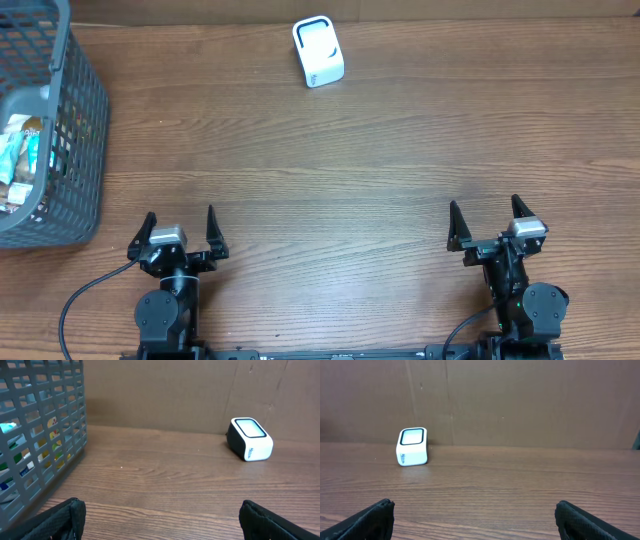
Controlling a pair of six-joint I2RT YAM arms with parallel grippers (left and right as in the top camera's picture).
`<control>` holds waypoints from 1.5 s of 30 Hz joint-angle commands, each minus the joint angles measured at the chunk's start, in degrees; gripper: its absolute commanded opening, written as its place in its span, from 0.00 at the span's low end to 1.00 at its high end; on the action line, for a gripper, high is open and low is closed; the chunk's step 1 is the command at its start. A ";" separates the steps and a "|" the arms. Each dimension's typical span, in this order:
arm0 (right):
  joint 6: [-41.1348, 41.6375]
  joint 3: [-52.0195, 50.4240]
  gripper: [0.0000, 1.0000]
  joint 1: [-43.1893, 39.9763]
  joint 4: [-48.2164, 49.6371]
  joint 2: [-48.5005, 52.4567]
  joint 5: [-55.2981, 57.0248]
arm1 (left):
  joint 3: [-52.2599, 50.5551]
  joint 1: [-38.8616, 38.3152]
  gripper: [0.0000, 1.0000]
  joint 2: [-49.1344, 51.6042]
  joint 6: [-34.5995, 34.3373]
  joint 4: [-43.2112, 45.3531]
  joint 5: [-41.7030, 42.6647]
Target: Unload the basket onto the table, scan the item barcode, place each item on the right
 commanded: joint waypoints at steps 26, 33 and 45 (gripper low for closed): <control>-0.04 -0.61 1.00 -0.13 0.11 -0.50 0.57 | 29.16 -0.07 1.00 0.83 11.19 22.75 5.11; -0.04 -0.61 1.00 -0.13 0.11 -0.50 0.57 | 44.72 -0.07 1.00 10.08 16.41 36.30 5.07; -0.04 -0.61 1.00 -0.13 0.11 -0.50 0.57 | 67.01 -0.07 0.99 35.89 27.23 44.68 0.52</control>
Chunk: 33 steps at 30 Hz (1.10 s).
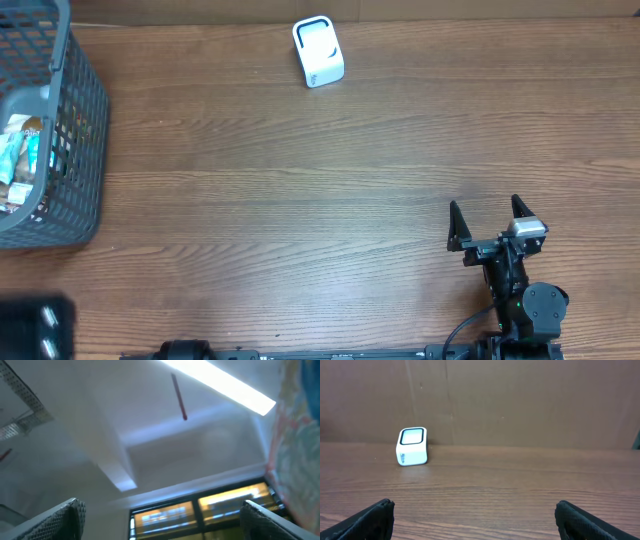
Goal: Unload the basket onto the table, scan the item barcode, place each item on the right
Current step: 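Reach the left gripper into the grey basket and grasp a green-capped item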
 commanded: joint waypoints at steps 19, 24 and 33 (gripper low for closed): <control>-0.02 -0.61 1.00 -0.13 0.17 -0.50 0.57 | 49.18 -0.07 1.00 53.31 4.63 -54.42 -11.19; -0.02 -0.61 1.00 -0.13 0.17 -0.50 0.57 | 49.70 -0.04 1.00 57.24 1.84 -68.06 -11.19; -0.02 -0.61 1.00 -0.13 0.17 -0.50 0.57 | 50.14 3.82 1.00 57.44 -4.74 -80.91 -4.44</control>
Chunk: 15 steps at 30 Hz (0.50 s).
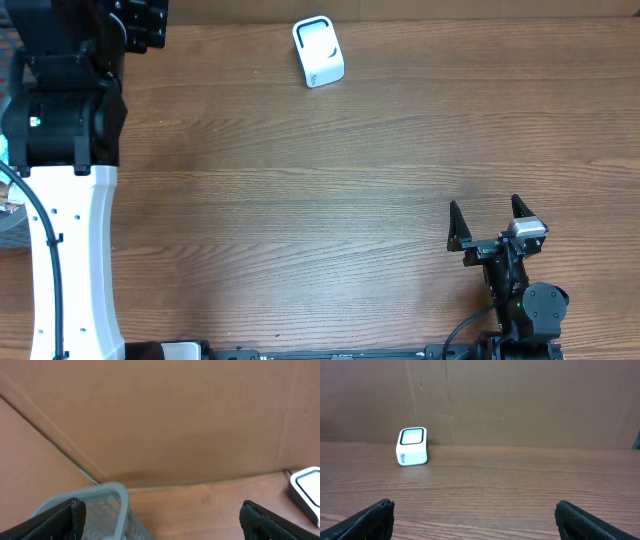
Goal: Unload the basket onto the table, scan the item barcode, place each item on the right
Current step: 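Reach the left gripper into the grey basket and grasp a green-capped item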
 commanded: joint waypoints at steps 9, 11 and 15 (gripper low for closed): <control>-0.04 -0.61 1.00 -0.13 0.17 -0.50 0.57 | 4.50 28.50 1.00 0.44 -20.68 -4.52 38.97; -0.04 -0.61 1.00 -0.13 0.17 -0.50 0.57 | 4.50 33.48 1.00 1.20 -23.21 -4.79 42.12; -0.04 -0.61 1.00 -0.13 0.17 -0.50 0.57 | 4.50 40.30 1.00 3.34 -23.65 -6.03 41.72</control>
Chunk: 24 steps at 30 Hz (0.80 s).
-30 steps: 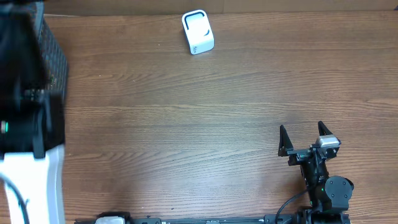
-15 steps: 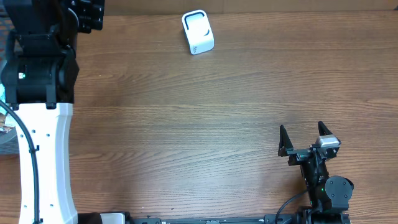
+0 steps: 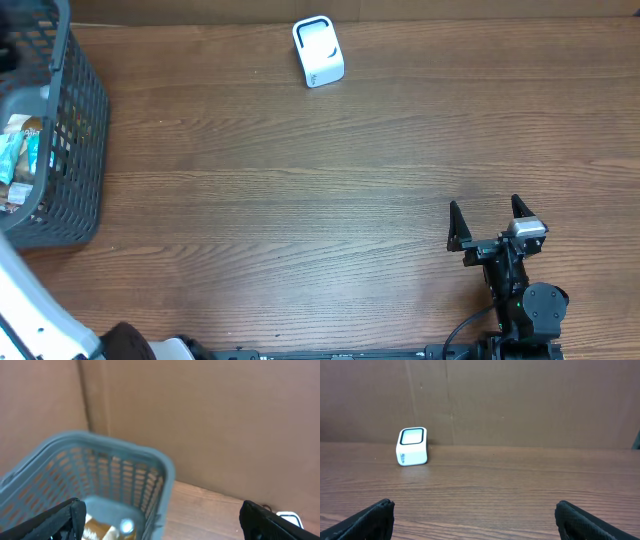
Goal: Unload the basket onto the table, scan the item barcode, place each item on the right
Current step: 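Reach the left gripper into the grey basket and grasp a green-capped item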
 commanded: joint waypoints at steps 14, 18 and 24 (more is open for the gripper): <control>-0.04 -0.61 1.00 -0.13 0.17 -0.50 0.55 | 1.11 8.85 1.00 7.58 5.46 -16.35 -7.04; -0.04 -0.61 1.00 -0.13 0.17 -0.50 0.55 | 1.11 8.85 1.00 11.32 8.70 -21.57 -12.66; -0.04 -0.61 1.00 -0.13 0.17 -0.50 0.55 | 1.11 8.81 0.99 17.29 12.41 -25.70 -12.35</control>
